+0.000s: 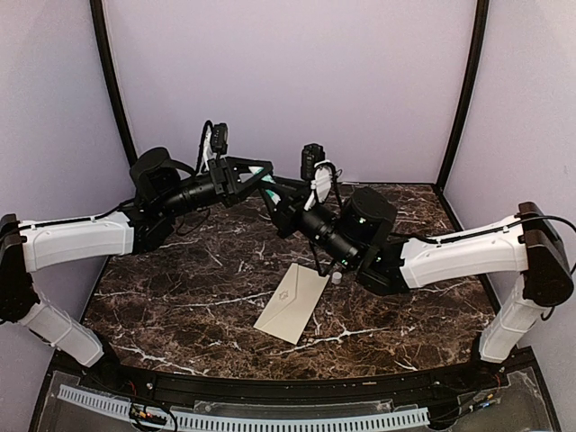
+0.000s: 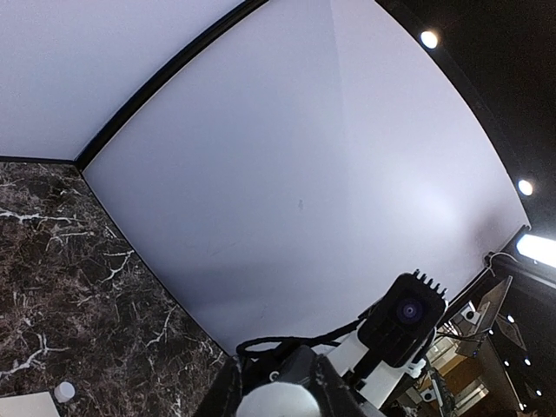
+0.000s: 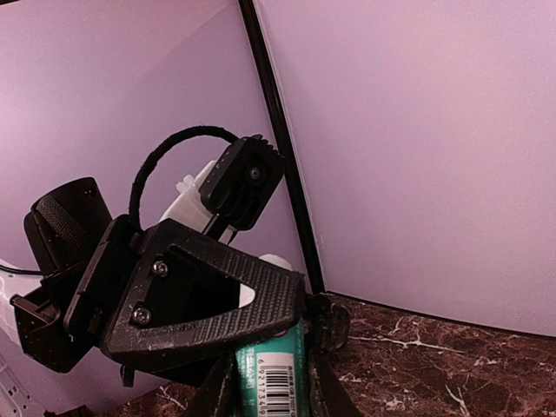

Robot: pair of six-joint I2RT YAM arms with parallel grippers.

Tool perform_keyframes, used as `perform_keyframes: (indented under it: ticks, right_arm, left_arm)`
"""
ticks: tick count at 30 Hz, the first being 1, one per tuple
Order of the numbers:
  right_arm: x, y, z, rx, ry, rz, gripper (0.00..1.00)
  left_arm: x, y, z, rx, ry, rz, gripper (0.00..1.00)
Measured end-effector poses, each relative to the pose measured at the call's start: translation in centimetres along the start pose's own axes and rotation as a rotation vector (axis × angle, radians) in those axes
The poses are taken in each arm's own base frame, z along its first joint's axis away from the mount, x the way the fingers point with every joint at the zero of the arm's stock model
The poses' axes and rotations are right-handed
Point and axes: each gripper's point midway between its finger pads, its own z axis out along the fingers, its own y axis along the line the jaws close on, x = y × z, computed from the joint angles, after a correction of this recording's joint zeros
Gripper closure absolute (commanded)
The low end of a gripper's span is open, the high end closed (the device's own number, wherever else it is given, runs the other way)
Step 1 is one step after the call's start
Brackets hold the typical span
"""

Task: Place the letter into the envelope and seal it
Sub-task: Seal the envelope flap on the envelope.

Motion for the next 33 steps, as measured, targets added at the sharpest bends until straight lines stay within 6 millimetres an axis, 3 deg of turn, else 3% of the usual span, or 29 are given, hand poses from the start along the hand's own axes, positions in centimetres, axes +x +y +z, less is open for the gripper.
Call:
perform_keyframes:
  ticks: [4, 8, 12, 15, 19, 21, 23, 27, 33]
  right_arm:
    - [0.2, -0.1, 0.0, 0.008, 0.004, -0.005, 0.75]
    - [0.2, -0.2, 0.0, 0.019, 0.003, -0.005, 0.75]
    - [0.1, -0.4, 0.0, 0.035, 0.000, -0.007, 0.75]
    - [0.1, -0.7, 0.0, 0.053, -0.003, -0.010, 0.75]
    - [0.0, -0.9, -0.1, 0.063, -0.008, -0.011, 0.76]
    - [-0.1, -1.0, -0.1, 0.070, -0.010, -0.010, 0.76]
    - [-0.1, -1.1, -0.1, 0.075, -0.011, -0.009, 0.76]
    - [0.1, -1.4, -0.4, 0.088, -0.008, 0.002, 0.71]
    - [1.0, -2.9, -2.4, 0.145, 0.049, 0.002, 0.57]
  left_arm:
    - [0.0, 0.0, 0.0, -0.001, -0.002, 0.000, 0.76]
    - [0.0, 0.0, 0.0, 0.000, -0.001, -0.001, 0.61]
    - [0.1, 0.0, 0.0, 0.002, 0.003, -0.003, 0.55]
    - [0.1, 0.0, 0.0, 0.002, 0.006, -0.004, 0.60]
    - [0.1, 0.0, 0.0, 0.000, 0.005, -0.005, 0.74]
    - [0.0, 0.0, 0.0, -0.001, 0.003, -0.002, 0.60]
    - [0.1, 0.0, 0.0, 0.000, 0.007, 0.003, 0.37]
    - [0.4, 0.9, -0.3, -0.039, 0.019, 0.036, 0.25]
    - [0.5, 3.1, -3.0, -0.223, 0.034, 0.145, 0.21]
